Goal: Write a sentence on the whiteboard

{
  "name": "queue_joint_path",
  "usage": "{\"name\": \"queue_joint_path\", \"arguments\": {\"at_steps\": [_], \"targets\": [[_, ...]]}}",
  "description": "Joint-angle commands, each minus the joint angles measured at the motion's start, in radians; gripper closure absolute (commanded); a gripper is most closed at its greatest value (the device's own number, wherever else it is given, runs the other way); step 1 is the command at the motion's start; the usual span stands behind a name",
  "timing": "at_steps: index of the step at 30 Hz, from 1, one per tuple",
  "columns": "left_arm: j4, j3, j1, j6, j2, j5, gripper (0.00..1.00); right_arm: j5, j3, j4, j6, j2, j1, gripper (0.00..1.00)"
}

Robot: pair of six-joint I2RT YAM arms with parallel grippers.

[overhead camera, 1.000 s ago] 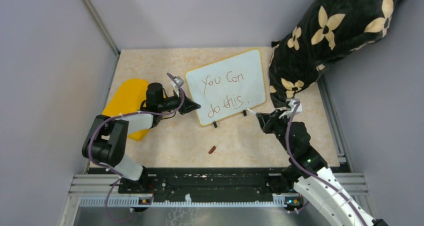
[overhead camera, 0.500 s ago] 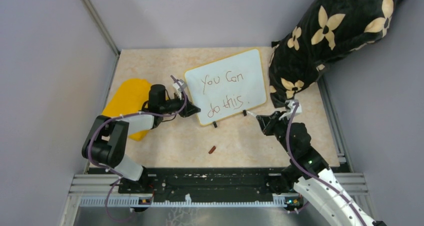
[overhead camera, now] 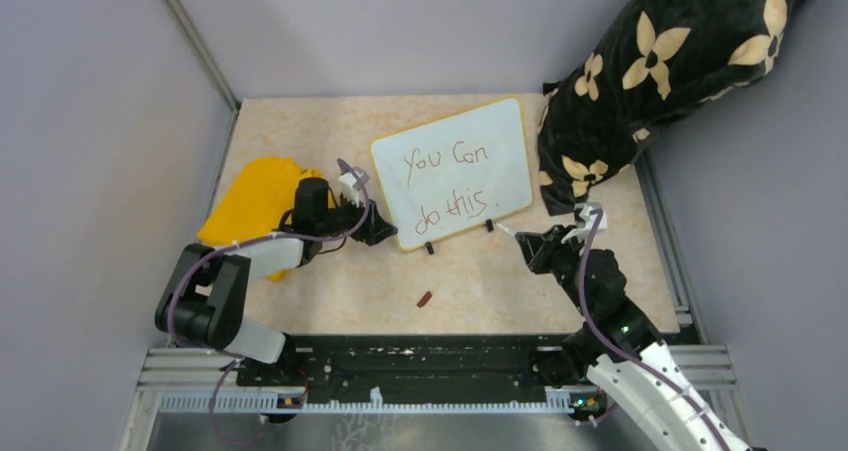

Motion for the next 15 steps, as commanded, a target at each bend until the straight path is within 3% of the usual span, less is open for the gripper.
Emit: {"name": "queue_joint_path", "arguments": {"at_steps": [1, 2, 3, 10, 15], "targets": [[-0.114, -0.020, 0.000, -0.014, -0.104, -0.161, 0.13, -0.002, 0.060, 0.015, -0.016, -0.032, 0.000, 1.00], [-0.151, -0.013, -0.001, -0.021, -0.129, -0.190, 0.03, -0.007, 0.059, 0.015, -0.016, -0.035, 0.000, 1.00], [-0.195, -0.005, -0.001, -0.033, -0.157, -0.227, 0.01, -0.010, 0.060, 0.015, -0.016, -0.039, 0.000, 1.00], [-0.377, -0.031, -0.001, -0.145, -0.425, -0.476, 0.01, -0.026, 0.078, 0.003, -0.032, -0.048, 0.000, 1.00], [-0.480, -0.050, -0.001, -0.290, -0.610, -0.729, 0.01, -0.021, 0.098, -0.029, -0.031, -0.065, -0.001, 1.00]]}}
